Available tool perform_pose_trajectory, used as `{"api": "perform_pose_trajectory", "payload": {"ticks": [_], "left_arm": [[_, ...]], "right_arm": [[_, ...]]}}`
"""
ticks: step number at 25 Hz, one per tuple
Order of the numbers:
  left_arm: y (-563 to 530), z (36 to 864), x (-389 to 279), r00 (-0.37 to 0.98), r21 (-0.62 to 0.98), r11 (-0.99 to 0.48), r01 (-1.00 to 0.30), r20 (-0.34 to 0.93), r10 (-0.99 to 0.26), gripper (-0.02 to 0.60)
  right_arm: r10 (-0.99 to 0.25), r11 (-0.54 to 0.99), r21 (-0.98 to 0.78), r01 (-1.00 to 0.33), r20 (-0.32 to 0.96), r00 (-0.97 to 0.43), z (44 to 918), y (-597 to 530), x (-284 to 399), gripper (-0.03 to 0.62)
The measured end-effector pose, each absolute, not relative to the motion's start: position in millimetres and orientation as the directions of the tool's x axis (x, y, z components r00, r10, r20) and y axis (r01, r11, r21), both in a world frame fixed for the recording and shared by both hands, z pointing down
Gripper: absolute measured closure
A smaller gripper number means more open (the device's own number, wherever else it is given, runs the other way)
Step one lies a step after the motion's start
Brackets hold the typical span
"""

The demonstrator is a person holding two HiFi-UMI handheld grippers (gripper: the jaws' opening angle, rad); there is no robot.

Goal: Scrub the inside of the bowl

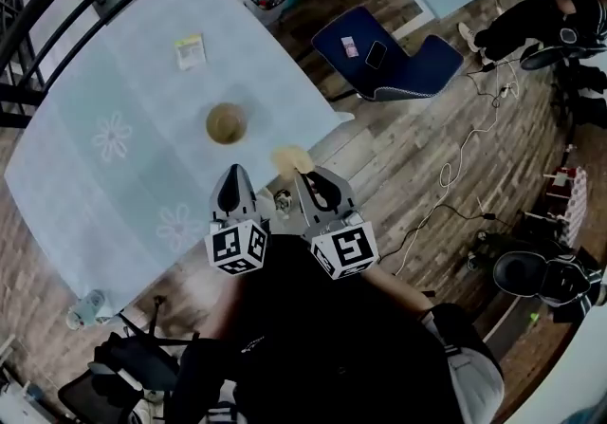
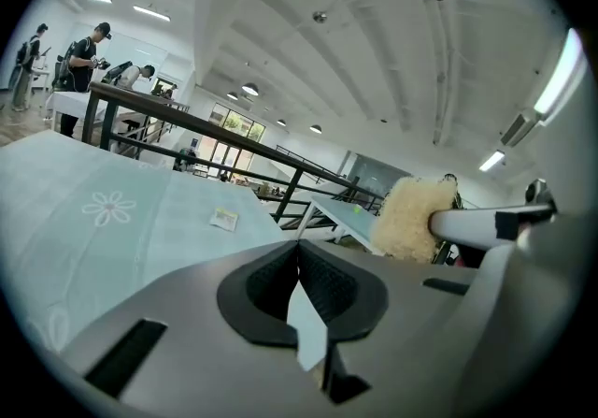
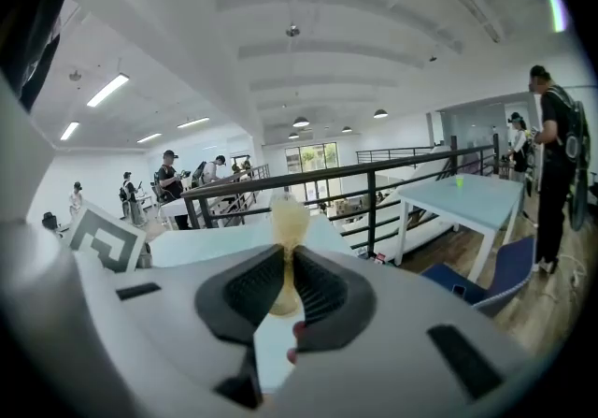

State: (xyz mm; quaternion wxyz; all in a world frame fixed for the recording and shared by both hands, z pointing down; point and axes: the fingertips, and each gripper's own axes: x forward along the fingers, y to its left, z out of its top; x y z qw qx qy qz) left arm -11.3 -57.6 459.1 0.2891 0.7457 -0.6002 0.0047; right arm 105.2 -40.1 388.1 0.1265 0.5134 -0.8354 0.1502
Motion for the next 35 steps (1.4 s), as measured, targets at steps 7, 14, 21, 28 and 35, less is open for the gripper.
{"api": "perform_pose_trajectory", "payload": {"ticks": [7,14,21,28,35], "left_arm": [[-93,487,-50,0.239,0.417,-0.061,-0.907,0.391,-0.889,0.568],[-97,535,-63,0.284,0.454,-0.026,-0.891,0.51,-0.812,0.566],[-103,568,-72,0.283,0.439,0.003,-0.899,0.584,-0.761,0.566],[-109,601,-76,0.22,0.452,0.132,-0.882,0.644,-0.732,0.565],[-113,627,-80,0.158,0.493,0.305,-0.815,0.695,-0.701,0.468]], "right_arm": [[-0.787,0.505,-0.07,-0.86,0.373,-0.492,388,-83,59,0.556],[-0.768,0.513,-0.09,-0.854,0.397,-0.503,402,-99,37,0.556],[-0.711,0.576,-0.121,-0.808,0.412,-0.569,422,-117,7,0.556],[-0.663,0.611,-0.134,-0.78,0.451,-0.597,441,-140,11,0.556],[-0.599,0.685,-0.12,-0.718,0.468,-0.65,443,-168,13,0.556]]}}
